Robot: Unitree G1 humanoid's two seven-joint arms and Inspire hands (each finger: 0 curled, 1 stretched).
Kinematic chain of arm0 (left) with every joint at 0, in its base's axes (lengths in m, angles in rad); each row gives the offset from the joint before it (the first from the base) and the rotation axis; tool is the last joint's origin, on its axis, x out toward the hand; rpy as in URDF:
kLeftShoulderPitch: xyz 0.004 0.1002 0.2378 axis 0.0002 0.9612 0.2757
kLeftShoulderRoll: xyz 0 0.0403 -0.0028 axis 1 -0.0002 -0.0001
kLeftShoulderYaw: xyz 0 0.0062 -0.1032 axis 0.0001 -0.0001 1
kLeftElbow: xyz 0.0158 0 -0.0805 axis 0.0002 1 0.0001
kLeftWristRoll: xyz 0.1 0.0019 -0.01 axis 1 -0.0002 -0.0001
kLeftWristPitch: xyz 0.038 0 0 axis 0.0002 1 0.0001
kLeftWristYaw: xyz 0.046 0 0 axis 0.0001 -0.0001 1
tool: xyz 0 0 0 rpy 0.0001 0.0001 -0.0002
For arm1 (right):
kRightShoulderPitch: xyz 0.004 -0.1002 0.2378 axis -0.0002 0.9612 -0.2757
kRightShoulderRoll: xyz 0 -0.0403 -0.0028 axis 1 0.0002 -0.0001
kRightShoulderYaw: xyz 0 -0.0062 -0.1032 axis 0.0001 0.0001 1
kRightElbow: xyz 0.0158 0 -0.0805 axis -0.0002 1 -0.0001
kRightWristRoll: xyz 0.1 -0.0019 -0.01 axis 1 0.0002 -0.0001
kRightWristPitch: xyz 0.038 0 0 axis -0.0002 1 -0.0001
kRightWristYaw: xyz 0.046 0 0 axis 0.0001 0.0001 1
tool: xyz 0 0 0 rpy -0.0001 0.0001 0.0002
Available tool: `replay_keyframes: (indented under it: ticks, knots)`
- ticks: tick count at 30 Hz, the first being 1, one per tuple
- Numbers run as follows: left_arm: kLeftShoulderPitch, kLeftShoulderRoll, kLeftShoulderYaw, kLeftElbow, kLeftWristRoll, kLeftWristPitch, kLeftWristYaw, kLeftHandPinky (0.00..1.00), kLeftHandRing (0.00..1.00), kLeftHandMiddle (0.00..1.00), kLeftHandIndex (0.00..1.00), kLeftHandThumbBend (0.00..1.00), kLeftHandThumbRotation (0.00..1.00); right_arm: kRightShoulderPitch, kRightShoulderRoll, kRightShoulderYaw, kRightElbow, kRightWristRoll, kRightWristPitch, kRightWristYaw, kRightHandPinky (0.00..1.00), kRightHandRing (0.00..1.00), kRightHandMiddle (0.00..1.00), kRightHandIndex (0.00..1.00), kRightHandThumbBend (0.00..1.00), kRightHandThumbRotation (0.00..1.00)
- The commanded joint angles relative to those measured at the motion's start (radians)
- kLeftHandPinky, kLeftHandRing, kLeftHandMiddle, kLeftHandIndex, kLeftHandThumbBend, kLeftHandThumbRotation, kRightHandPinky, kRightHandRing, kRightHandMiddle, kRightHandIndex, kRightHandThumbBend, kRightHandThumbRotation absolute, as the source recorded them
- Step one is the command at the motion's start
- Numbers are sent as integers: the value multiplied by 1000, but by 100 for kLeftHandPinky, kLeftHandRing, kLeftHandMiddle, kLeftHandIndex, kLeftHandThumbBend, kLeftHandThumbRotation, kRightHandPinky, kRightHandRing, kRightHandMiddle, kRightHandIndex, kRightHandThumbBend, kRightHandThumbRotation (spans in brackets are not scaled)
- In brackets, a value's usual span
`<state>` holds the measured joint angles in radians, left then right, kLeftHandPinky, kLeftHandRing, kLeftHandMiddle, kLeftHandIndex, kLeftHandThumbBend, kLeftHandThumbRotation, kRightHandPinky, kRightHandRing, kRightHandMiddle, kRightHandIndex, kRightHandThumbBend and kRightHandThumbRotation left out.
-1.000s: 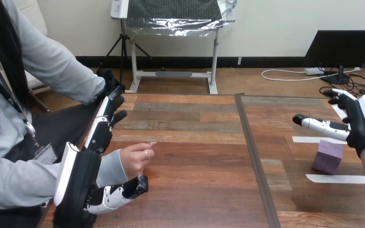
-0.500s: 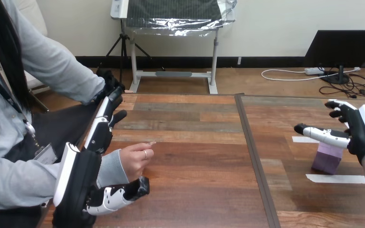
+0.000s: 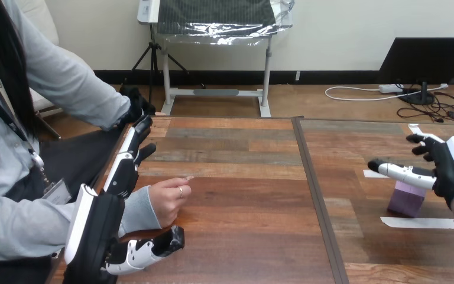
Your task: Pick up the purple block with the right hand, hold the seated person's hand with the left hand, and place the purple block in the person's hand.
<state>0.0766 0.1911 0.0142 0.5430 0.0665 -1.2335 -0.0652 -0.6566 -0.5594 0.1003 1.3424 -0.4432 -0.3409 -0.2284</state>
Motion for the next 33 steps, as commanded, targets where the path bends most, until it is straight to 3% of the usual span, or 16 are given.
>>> replay_keyframes:
  ticks: [1,14,33]
  knots:
    - [-27,0,10,-57,-14,-15,2,90,96,98,95,100,74,-39,-5,5,-1,5,11,2,71,81,79,85,100,65]
    - [-21,7,-1,-61,-34,-32,-9,89,96,99,96,100,72,-23,3,37,3,-14,49,29,65,76,78,87,100,69]
    - [16,8,-2,-116,-60,-16,-29,87,96,98,96,100,70,-1,21,66,8,-21,75,58,70,80,80,87,100,69]
